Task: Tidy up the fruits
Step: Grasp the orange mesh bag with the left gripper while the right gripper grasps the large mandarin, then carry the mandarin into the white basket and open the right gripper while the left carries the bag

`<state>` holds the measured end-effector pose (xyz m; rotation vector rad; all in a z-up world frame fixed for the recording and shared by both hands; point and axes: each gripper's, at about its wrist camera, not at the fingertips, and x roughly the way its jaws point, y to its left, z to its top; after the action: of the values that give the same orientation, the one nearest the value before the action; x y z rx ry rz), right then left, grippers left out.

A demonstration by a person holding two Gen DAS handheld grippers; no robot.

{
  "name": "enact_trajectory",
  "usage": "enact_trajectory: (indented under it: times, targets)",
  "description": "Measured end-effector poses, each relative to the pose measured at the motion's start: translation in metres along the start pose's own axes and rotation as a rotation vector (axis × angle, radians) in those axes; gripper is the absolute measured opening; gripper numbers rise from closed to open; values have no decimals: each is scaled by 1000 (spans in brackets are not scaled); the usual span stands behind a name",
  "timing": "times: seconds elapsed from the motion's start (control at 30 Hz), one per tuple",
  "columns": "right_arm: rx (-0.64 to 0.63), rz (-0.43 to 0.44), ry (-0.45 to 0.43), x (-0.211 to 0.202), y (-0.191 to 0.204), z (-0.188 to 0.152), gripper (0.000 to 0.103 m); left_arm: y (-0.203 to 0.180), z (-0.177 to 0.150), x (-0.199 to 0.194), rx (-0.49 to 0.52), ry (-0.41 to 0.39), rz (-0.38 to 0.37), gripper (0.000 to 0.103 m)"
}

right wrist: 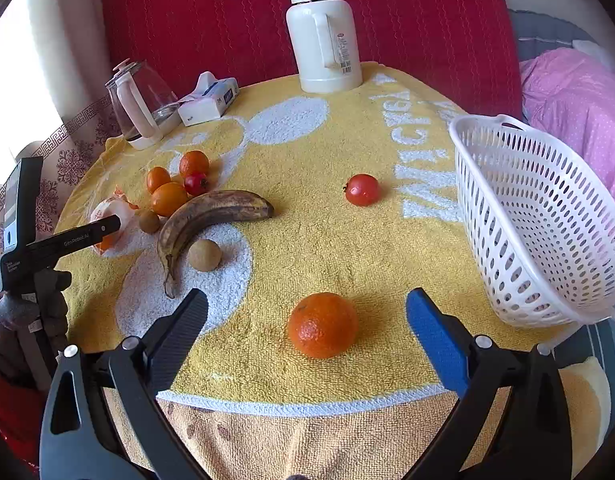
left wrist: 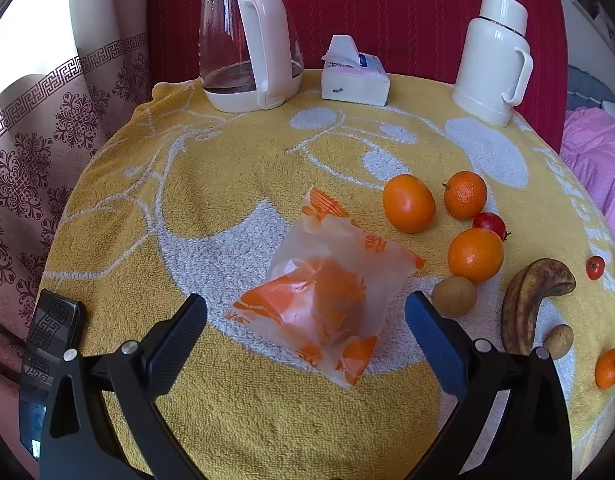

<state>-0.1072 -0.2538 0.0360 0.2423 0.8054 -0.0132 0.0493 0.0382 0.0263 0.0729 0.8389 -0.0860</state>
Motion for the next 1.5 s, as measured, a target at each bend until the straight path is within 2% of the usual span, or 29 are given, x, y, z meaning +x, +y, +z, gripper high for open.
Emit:
enact_trajectory:
  times: [0.07,0.17,0.3,0.53,0.67,1.0,1.17,1.33,1.5]
  targets:
    - [-12,-14,16,2,0,-4,92,1,0,8,-3,18,-7,88]
    - [-23,-18,38,6,0,-6,78,2,-1,15,-10,44,-44,82]
    - [-29,1,63,14,2,-5,57,1,-2,13,1,27,-50,77]
    - [-69,-68,69,23,9,-10,48,10,-5,5,-44,-2,-69,70]
    - [-53,-66,60,22,5,-11,41,11,-9,-6,-61,-16,-59,70]
    - [-57,-53,56,19,5,-13,40,-5,-19,-41,-42,-48,-83,70]
    - [-35,-20,38,9,3,-13,40,-16,-17,-53,-23,-63,-95,70]
    - [-14,9,-21,-14,2,-3,40,-28,-15,-66,0,-84,-110,70]
    - [13,6,-126,-48,-8,15,40,-45,-14,-77,34,-102,-123,70]
